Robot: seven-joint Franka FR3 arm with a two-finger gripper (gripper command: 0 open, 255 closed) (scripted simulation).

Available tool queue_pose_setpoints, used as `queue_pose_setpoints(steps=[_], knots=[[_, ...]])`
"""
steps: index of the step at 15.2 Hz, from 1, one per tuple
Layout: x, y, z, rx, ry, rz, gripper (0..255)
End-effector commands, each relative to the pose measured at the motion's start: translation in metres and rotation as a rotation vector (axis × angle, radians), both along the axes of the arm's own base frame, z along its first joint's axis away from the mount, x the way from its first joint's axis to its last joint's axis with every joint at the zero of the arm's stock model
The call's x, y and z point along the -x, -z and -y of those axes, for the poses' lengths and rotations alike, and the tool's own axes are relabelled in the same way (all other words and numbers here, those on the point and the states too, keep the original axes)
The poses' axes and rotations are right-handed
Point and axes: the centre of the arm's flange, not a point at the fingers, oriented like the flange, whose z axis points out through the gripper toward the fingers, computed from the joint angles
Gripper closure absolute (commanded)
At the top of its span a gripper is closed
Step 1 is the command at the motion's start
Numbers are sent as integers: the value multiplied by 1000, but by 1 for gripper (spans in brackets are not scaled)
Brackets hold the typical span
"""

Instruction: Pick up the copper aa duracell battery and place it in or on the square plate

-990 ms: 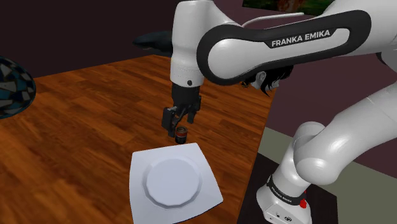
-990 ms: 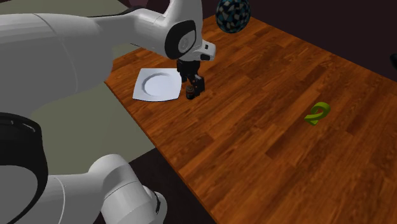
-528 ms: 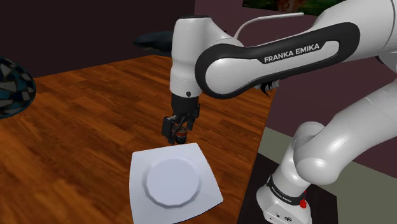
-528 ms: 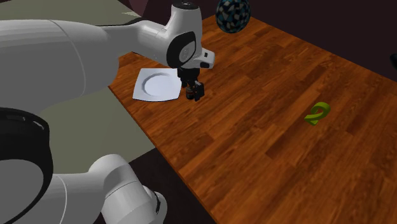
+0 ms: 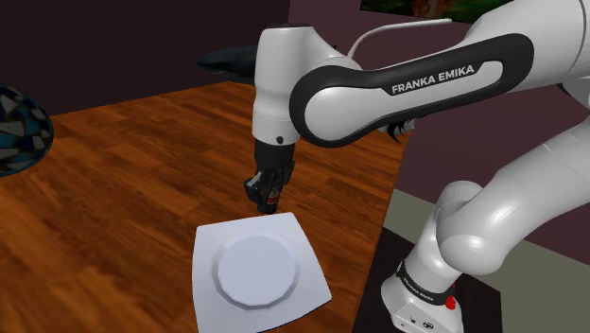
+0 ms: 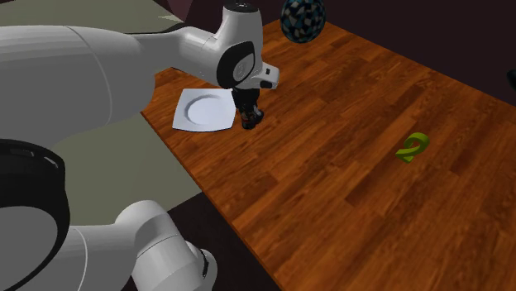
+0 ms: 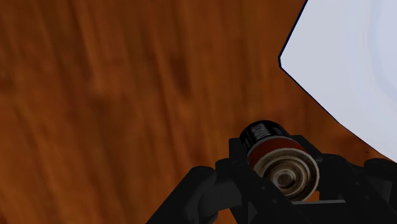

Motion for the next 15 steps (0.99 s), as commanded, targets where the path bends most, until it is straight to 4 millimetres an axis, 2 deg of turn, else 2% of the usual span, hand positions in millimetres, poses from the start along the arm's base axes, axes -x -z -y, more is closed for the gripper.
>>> queue_pose_setpoints(steps=[1,7,15], knots=[[0,0,0,0,0,0,255],[0,0,0,0,0,0,255],[0,-42,0,0,0,0,255]])
